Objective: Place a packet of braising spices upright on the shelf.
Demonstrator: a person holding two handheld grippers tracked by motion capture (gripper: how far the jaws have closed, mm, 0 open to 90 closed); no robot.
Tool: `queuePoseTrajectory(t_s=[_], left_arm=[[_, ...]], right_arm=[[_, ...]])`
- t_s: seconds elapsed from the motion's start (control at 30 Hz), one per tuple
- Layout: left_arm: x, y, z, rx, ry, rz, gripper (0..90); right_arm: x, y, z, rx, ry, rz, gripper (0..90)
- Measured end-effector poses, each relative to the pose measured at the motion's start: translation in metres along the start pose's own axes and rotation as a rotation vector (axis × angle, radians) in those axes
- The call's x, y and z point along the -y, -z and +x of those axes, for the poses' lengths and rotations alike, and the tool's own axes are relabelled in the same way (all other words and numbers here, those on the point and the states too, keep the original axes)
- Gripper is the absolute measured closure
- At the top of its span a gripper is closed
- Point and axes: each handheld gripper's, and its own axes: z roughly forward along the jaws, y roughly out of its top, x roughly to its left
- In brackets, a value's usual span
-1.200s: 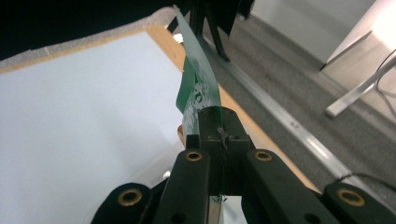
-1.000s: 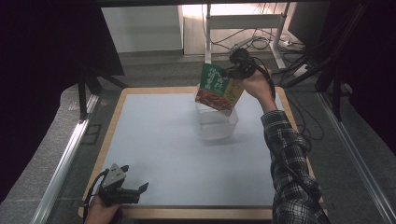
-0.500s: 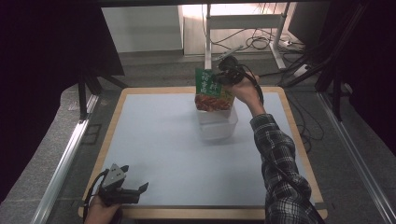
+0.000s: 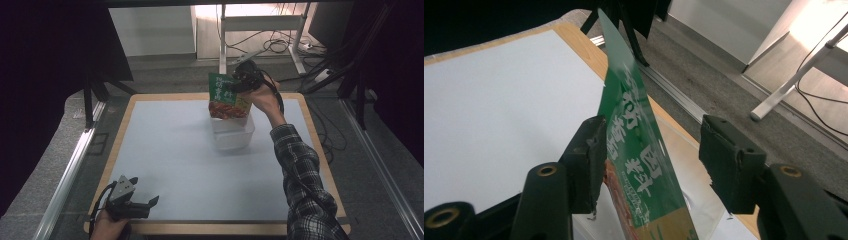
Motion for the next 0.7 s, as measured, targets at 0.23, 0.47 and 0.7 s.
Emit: queuePoseTrajectory(t_s=[0.23, 0.47, 0.7], left_arm=[[0.000, 0.000, 0.000, 0.001, -0.003, 0.001, 2.4], [0.000, 0.000, 0.000, 0.002, -0.003, 0.000, 2.4], [0.000, 0.000, -0.001, 0.001, -0.006, 0.002, 2.4]], right_arm=[[-0.003, 0.008, 0.000, 0.017, -0.001, -0.021, 38.1], [-0.003, 0.014, -0.001, 0.025, -0.010, -0.036, 33.1], [-0.002, 0.020, -0.001, 0.024, -0.022, -0.049, 27.6]])
